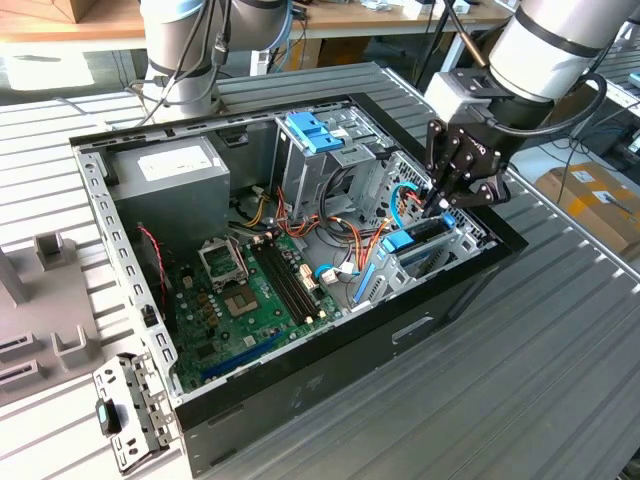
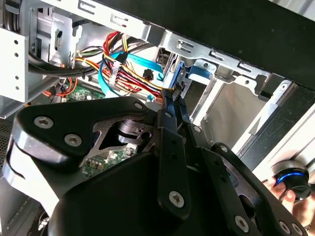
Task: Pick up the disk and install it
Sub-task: 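Insert the first disk wire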
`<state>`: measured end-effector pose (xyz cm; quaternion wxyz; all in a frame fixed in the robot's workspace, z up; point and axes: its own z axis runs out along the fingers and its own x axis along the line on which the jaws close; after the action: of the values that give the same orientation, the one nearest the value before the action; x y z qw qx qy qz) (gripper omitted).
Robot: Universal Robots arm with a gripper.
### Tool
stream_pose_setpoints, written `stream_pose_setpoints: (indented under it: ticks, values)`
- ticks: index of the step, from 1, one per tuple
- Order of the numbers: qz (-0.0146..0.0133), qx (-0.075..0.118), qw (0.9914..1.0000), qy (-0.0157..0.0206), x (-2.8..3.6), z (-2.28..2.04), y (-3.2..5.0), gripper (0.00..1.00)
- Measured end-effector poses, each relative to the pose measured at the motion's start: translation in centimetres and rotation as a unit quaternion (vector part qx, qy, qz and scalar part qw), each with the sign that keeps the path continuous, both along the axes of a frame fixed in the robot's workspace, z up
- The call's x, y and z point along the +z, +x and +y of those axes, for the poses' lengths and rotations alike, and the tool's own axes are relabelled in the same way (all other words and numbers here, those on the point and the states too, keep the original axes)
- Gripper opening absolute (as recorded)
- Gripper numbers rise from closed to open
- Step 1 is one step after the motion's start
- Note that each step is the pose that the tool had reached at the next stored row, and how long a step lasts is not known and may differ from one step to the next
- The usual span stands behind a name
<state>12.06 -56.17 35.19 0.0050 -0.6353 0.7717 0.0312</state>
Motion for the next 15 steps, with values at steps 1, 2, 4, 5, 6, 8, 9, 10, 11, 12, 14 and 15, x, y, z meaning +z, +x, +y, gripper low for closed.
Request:
stream_pose_setpoints:
  ticks: [1,2,4,5,6,8,9,10,11,12,14,15]
  values:
    - [0.0,0.002,1.0,0.0,0.0,-0.05,0.0,0.16]
    - [0.0,0.006,0.99998,0.0,-0.01,-0.09,-0.01,0.16]
    - [0.0,0.027,0.99964,-0.0001,0.0,-0.11,0.0,0.16]
    - [0.0,0.035,0.99937,-0.0001,-0.01,-0.11,0.0,0.16]
    - [0.0,0.046,0.99893,0.0,-0.02,-0.12,0.0,0.16]
    - [0.0,0.055,0.99849,0.0,-0.02,-0.28,-0.01,0.16]
    - [0.0,0.055,0.99849,-0.0001,-0.02,-0.32,-0.01,0.16]
    - [0.0,0.055,0.99849,0.0,-0.02,-0.33,-0.01,0.16]
    - [0.0,0.055,0.9985,0.0,-0.02,-0.33,-0.02,0.16]
    - [0.0,0.055,0.9985,0.0,-0.02,-0.34,-0.02,0.16]
    - [0.0,0.055,0.9985,0.0,-0.02,-0.36,-0.02,0.16]
    - [0.0,0.055,0.99849,0.0,-0.02,-0.37,-0.02,0.16]
